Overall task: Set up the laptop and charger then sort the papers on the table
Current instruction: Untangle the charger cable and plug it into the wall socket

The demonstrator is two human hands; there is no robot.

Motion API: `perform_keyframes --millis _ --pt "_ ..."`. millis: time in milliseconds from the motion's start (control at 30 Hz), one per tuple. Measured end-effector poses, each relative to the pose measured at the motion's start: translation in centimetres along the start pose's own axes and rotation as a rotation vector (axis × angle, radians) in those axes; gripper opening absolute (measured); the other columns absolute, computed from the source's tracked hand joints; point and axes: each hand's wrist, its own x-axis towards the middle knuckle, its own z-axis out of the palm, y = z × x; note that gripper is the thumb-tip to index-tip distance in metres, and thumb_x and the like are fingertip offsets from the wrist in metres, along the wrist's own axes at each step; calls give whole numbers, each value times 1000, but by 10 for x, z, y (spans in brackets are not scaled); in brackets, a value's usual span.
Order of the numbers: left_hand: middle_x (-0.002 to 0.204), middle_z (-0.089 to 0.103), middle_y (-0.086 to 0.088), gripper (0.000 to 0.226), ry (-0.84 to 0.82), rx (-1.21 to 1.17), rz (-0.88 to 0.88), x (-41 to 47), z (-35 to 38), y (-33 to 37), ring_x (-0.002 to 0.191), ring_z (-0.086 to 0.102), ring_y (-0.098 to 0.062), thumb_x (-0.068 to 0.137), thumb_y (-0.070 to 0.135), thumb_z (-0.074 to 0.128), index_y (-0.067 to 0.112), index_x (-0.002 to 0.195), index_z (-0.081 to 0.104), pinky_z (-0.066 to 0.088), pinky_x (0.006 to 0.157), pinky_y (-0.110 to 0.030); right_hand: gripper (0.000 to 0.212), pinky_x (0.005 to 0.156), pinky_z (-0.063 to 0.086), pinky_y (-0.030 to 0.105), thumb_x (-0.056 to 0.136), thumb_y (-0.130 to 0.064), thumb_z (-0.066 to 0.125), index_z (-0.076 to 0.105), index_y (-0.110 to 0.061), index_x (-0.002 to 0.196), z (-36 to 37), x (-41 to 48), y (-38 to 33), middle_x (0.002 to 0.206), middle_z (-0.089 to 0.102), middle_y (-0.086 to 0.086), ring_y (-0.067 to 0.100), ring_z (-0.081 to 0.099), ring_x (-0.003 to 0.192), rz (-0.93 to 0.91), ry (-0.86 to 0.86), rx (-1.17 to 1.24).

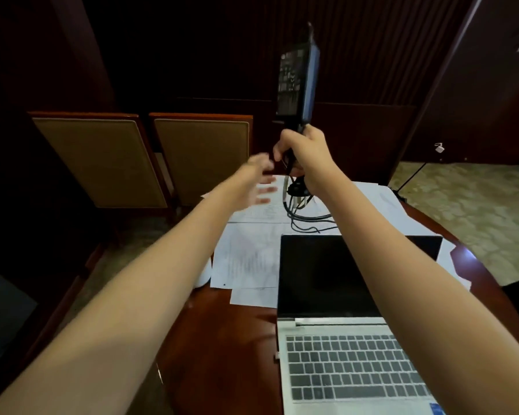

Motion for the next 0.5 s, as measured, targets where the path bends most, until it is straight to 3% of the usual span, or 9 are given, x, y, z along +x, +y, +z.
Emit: perform_keyframes --millis 67,133,233,300,367,433,500 --pt "133 47 -7 49 -66 115 -121 0 -3 -29 107 52 -28 100 23 37 27 145 20 39 90 -41 22 32 23 12 78 5 43 41 -12 64 12 -5 -3 45 52 -2 5 34 30 27 -2 94" --pt "146 37 -5 52 -162 202 -211 3 1 -52 126 44 -32 99 30 41 24 146 19 38 96 -40 23 34 21 12 78 3 41 41 -12 60 18 -11 -7 44 50 -5 6 32 32 46 -7 142" --pt "137 39 -1 65 -179 222 -190 11 12 -70 126 45 -32 93 28 55 23 146 17 39 92 -38 27 35 18 12 79 4 37 38 -12 57 14 -19 -12 43 47 -3 7 29 32 46 -20 201" --pt "121 45 -4 39 -174 259 -148 14 19 -71 115 50 -29 97 26 48 16 134 39 41 90 -36 28 34 17 11 79 6 35 36 -12 58 7 -23 -14 42 46 -3 6 27 31 49 -28 221" --pt "107 52 -7 15 -95 319 -79 20 21 -68 89 54 -21 99 21 44 13 104 56 43 75 -28 28 33 18 11 79 7 35 35 -12 59 0 -27 -11 42 45 -2 5 28 30 57 -14 220" --pt "92 54 -7 13 36 314 -10 26 18 -58 67 49 -12 99 18 43 14 92 54 40 61 -22 27 34 19 12 77 7 37 35 -13 59 -6 -30 -6 42 44 -1 6 30 32 77 39 182" --pt "79 52 -3 17 133 282 60 31 11 -42 60 42 -8 99 18 45 16 85 55 37 56 -19 25 36 21 13 74 7 40 37 -12 58 -9 -32 1 42 43 0 7 31 33 118 113 117"
